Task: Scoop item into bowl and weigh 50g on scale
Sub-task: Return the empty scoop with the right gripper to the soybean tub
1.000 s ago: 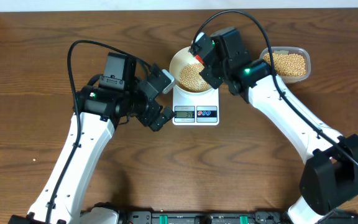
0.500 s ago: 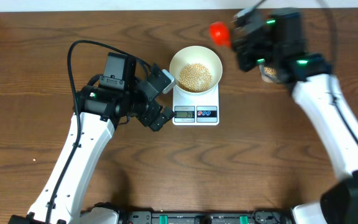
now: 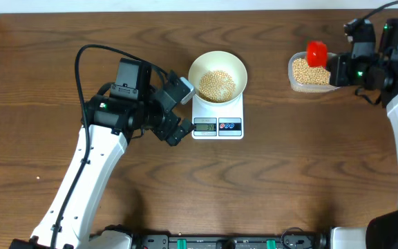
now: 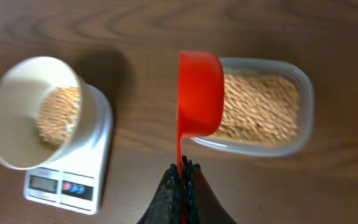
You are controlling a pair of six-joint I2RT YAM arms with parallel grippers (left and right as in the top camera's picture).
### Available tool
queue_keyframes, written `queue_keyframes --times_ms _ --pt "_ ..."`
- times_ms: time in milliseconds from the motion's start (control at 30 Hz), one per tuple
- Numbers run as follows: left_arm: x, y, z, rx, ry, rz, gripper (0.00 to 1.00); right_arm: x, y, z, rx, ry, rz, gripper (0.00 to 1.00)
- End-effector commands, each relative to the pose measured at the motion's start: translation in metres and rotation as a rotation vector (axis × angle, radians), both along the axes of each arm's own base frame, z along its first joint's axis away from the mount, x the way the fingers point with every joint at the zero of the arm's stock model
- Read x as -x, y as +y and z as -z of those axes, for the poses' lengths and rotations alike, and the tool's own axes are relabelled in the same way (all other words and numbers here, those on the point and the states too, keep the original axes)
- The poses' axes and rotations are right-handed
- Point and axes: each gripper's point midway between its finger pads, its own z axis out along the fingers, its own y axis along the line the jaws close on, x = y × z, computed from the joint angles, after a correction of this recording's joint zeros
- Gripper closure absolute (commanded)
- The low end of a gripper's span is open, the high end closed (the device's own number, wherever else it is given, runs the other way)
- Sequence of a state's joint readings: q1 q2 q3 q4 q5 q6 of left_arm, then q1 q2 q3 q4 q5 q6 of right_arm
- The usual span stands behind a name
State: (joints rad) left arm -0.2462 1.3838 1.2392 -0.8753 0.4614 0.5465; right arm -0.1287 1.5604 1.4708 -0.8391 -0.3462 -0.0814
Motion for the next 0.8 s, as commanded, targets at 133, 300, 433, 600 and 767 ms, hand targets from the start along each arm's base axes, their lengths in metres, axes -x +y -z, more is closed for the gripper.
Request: queue_keyframes --times_ms 133,300,433,600,767 --pt "-0.002 -0.001 -0.009 0.007 -0.021 -0.006 0.06 -0.011 -0.02 0.049 0.065 0.128 0.056 0.99" --pt "-0.002 -0.001 -0.009 0.007 -0.021 -0.006 0.06 -0.022 -0.035 0.077 0.127 0.172 0.1 0.99" --pt "-0.002 -0.001 -0.009 0.007 -0.021 -0.006 0.05 -0.028 -0.047 0.08 0.182 0.16 0.136 0.99" --pt "-0.002 -0.001 -0.009 0.007 -0.021 -0.006 0.06 -0.035 -0.053 0.08 0.206 0.14 0.153 0.99" --pt "-0.002 -0.001 -0.009 0.007 -0.021 -0.006 0.06 -0.036 -0.049 0.097 0.199 0.177 0.139 0.99"
